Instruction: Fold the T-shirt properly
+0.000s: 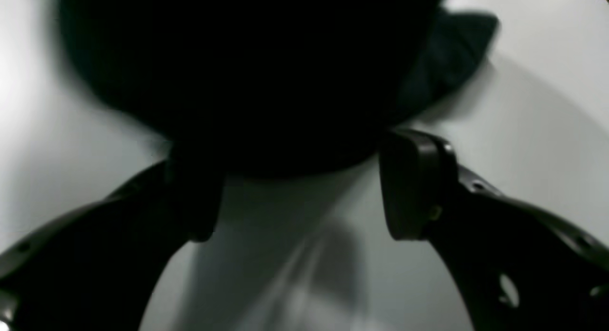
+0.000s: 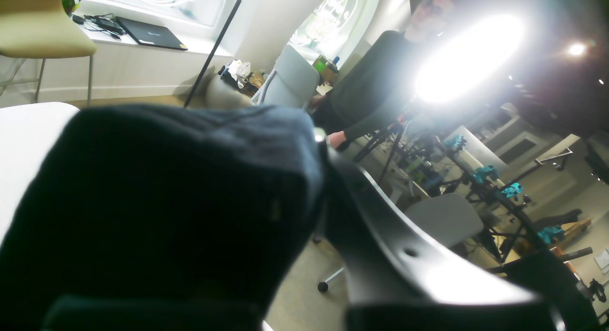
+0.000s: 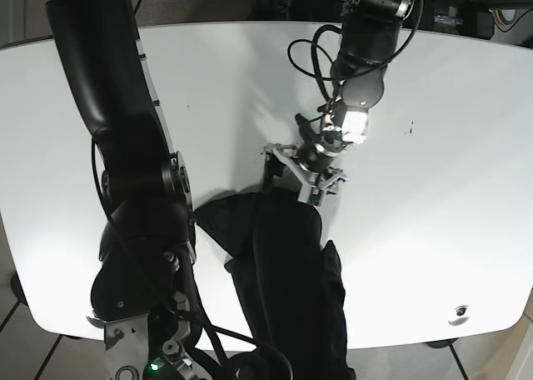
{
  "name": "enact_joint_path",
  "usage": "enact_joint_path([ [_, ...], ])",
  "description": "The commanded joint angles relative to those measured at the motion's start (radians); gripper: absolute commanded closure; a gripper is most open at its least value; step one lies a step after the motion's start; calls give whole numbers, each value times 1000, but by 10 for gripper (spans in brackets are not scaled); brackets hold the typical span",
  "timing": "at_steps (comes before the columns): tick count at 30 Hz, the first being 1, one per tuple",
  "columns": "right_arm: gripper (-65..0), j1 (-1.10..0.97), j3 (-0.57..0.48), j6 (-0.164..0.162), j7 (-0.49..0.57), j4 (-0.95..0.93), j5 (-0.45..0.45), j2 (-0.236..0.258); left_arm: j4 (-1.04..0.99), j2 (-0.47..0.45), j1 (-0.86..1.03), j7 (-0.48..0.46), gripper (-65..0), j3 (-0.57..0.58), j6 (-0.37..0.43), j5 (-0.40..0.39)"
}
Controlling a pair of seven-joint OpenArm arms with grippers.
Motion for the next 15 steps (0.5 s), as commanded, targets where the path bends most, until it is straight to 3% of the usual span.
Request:
enact_joint_path([
  [1,-19,43,5,-8,39,9,-3,-1,-40,3,-60,-13,-364,27,-3,-8],
  [5,-19,43,6,-8,39,9,-5,11,-108,-4,-91,-11,-29,48,-3,-8],
  [6,-19,43,6,-8,39,9,-5,26,-109,-6,-91,-10,0,34,-3,-8],
  [11,-19,43,58,-14,97,-92,-6,74,86,-90,-22,16,0,-127,-7,-13],
  [15,-19,43,69,-17,246,-293,-6,132,350,-178,4,207,0,-262,-12,-14],
])
